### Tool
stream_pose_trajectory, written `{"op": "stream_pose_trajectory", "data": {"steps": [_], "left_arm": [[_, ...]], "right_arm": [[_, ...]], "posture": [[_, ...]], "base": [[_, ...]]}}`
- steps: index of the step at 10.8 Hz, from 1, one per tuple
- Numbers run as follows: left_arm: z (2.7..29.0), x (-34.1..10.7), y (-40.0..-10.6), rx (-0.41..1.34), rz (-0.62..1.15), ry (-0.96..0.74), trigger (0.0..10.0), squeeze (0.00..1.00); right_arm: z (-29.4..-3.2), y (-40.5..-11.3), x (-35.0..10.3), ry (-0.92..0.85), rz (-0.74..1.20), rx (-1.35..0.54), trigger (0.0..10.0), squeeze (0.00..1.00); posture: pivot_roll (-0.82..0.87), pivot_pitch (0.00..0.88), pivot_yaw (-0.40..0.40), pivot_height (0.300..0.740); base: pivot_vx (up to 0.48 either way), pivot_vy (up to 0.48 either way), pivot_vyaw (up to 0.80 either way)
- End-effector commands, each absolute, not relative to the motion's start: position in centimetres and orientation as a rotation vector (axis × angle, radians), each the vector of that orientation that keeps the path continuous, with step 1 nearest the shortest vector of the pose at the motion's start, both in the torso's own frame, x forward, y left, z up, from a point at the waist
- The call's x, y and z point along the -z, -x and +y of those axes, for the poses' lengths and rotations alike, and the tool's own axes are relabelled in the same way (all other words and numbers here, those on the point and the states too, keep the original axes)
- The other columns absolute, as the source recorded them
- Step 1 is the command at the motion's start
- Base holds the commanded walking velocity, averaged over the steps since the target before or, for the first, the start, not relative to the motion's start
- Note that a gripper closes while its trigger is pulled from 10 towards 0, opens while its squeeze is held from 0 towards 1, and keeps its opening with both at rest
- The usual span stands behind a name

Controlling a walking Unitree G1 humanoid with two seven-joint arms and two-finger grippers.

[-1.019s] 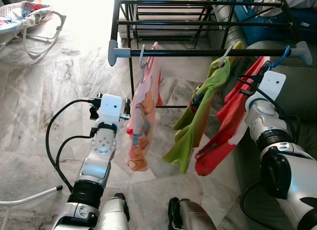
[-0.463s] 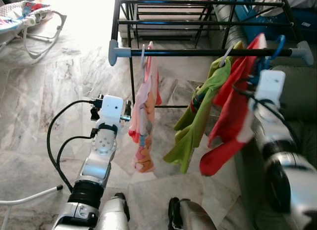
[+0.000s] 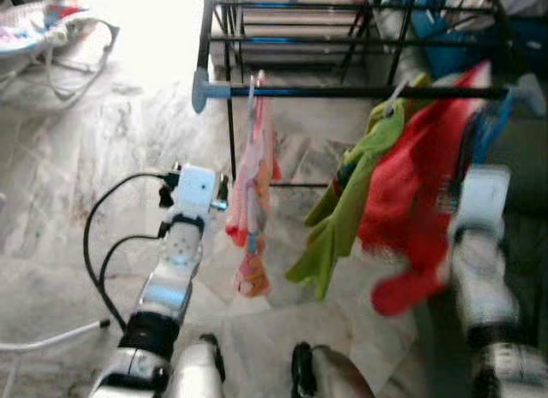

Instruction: Hang hanger

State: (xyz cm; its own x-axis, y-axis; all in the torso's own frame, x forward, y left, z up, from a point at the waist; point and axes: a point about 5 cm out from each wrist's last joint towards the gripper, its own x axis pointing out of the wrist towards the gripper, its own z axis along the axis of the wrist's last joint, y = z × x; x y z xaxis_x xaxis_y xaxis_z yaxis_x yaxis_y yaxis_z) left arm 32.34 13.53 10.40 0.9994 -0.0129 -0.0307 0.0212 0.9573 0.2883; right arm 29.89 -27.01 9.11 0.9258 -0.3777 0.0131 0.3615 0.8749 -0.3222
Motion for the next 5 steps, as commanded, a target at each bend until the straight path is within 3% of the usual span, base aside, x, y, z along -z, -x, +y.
{"op": "stream_pose_trajectory", "data": {"steps": [1, 5], "left_arm": [[13.5, -10.2, -32.3, 0.02, 0.037, -0.298, 10.0, 0.0], [13.5, -10.1, -32.3, 0.02, 0.039, -0.302, 10.0, 0.0]], "right_arm": [[-26.8, -29.8, -9.7, 0.329, 0.027, 0.378, 10.0, 0.09], [-24.5, -28.7, -8.6, 0.222, 0.075, 0.326, 10.0, 0.09]], "posture": [[-0.1, 0.165, -0.009, 0.74], [-0.09, 0.164, -0.006, 0.74]], "base": [[0.0, 0.0, 0.0], [0.0, 0.0, 0.0]]}}
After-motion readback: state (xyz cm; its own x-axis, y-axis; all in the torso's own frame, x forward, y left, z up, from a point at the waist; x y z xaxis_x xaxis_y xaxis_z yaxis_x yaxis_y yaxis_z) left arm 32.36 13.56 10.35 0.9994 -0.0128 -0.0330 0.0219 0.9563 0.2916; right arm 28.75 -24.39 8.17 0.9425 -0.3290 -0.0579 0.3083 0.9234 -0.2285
